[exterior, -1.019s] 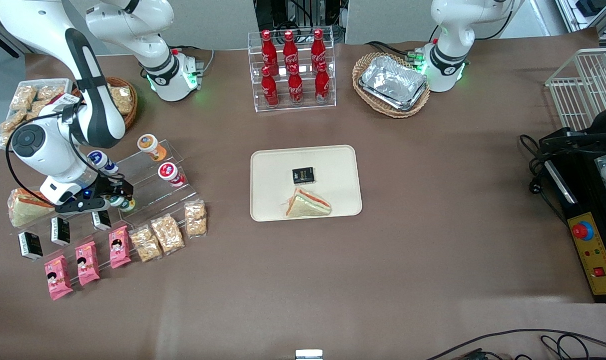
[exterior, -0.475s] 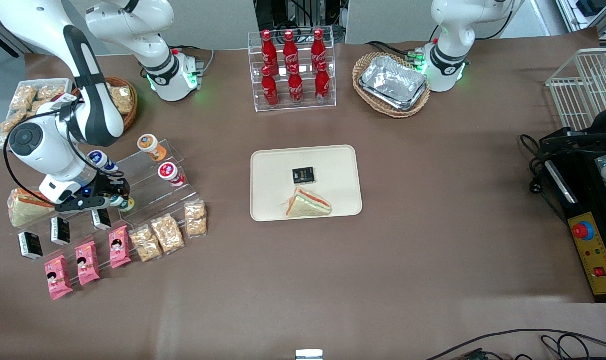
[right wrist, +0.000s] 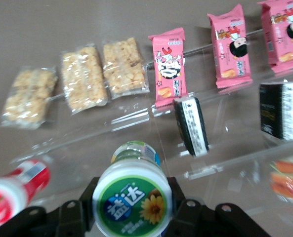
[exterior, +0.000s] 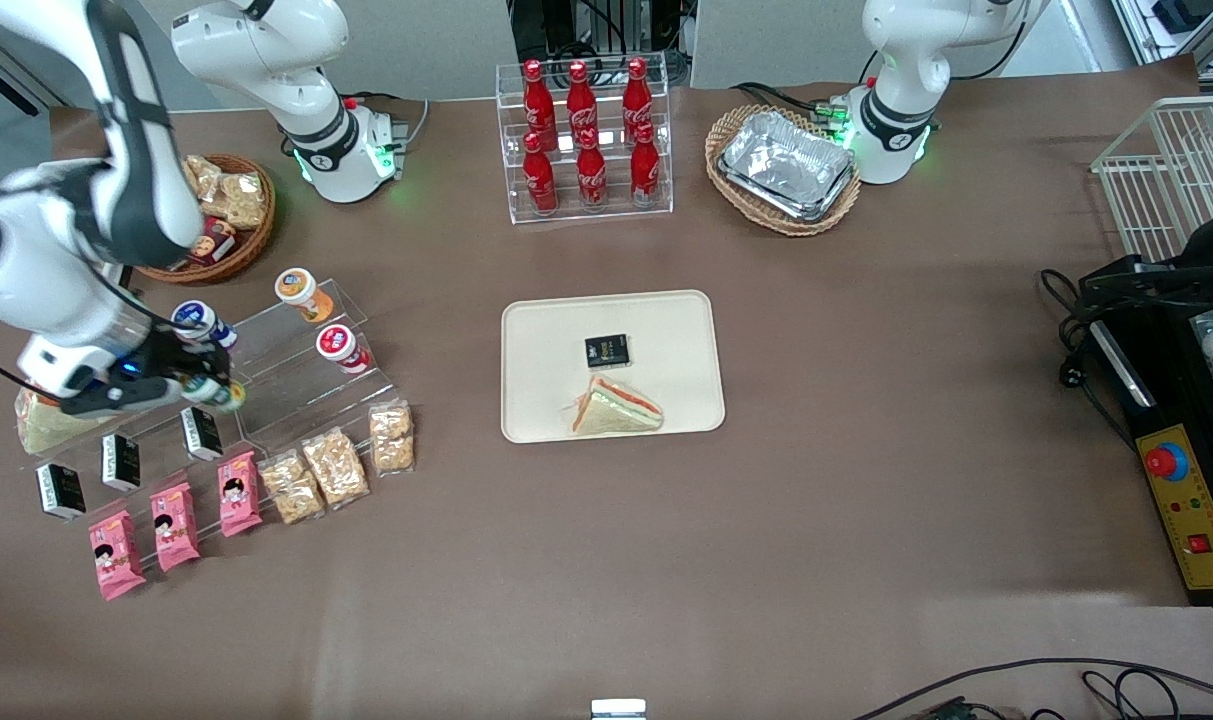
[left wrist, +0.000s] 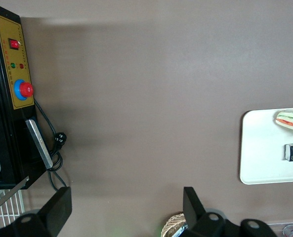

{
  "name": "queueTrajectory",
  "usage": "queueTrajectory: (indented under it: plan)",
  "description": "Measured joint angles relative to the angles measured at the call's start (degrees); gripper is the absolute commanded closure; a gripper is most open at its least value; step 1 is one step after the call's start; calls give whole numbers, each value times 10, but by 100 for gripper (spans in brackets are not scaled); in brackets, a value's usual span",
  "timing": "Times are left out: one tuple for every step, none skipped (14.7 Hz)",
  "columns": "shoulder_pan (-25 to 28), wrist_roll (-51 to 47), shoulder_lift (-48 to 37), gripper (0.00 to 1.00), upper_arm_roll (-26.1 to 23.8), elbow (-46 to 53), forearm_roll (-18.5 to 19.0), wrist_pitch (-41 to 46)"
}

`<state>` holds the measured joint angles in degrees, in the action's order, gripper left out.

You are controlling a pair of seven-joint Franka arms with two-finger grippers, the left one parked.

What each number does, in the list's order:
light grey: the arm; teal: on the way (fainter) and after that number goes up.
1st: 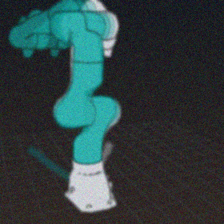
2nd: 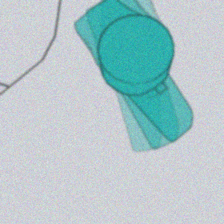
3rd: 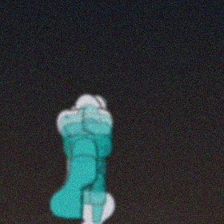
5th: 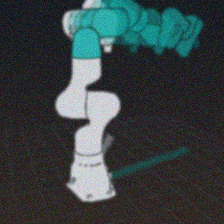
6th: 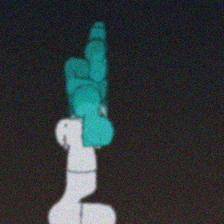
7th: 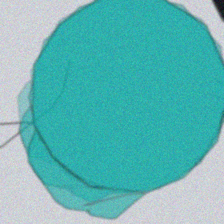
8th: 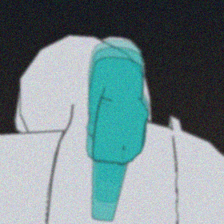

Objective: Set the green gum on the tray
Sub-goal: 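Lift the gum bottle up out of the rack with the right gripper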

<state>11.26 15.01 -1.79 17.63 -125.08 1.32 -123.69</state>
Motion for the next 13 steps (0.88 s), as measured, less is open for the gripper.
queueTrajectory:
  plan:
    - [0, 0, -11, 100, 0, 32, 0, 55]
    - [0, 1, -20, 100, 0, 67, 0, 108]
    - [0, 2, -26, 100, -1, 101, -1, 155]
    - [2, 2, -29, 100, -2, 133, -2, 196]
    - [7, 2, -30, 100, -6, 164, -6, 230]
    - [16, -6, -31, 100, -11, 192, -14, 256]
    - [28, -25, -30, 100, -14, 215, -25, 278]
    - [44, -50, -30, 100, -17, 232, -34, 295]
    - [63, -83, -30, 100, -18, 243, -43, 304]
    - [86, -122, -29, 100, -19, 249, -49, 307]
    - [114, -168, -27, 100, -20, 253, -52, 308]
    - [145, -214, -24, 100, -21, 255, -52, 308]
    - [177, -260, -20, 100, -22, 259, -52, 308]
